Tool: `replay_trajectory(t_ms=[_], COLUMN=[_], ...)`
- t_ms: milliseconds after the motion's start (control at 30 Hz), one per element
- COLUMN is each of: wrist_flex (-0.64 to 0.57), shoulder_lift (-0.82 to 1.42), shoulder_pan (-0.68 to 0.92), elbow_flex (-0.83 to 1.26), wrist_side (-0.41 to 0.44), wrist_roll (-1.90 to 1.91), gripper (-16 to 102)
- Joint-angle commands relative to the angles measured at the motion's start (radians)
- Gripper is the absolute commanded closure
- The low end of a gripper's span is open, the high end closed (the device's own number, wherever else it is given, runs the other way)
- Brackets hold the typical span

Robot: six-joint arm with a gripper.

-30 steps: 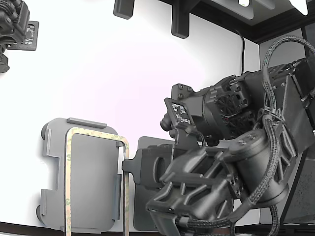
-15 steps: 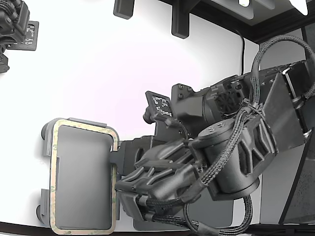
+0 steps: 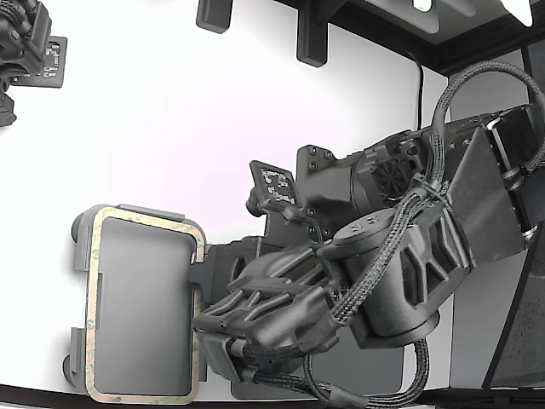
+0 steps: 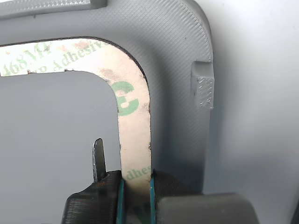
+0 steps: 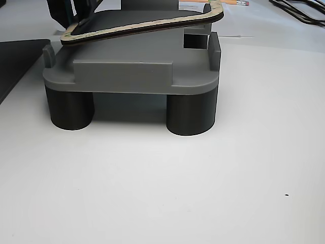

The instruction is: Move top rectangular frame to the holder.

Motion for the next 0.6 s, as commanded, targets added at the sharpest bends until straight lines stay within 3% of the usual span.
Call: replay_trajectory(t_ms=[0,567], wrist_flex=[-0.002,0.002], shoulder_lift=[0.015,-0.009], shoulder_pan=[-0.015,-0.015], elbow_flex=[-0.015,-0.009], wrist_side=[0.002,-0.009], wrist_roll=[0.008,0.018], gripper=[97,97])
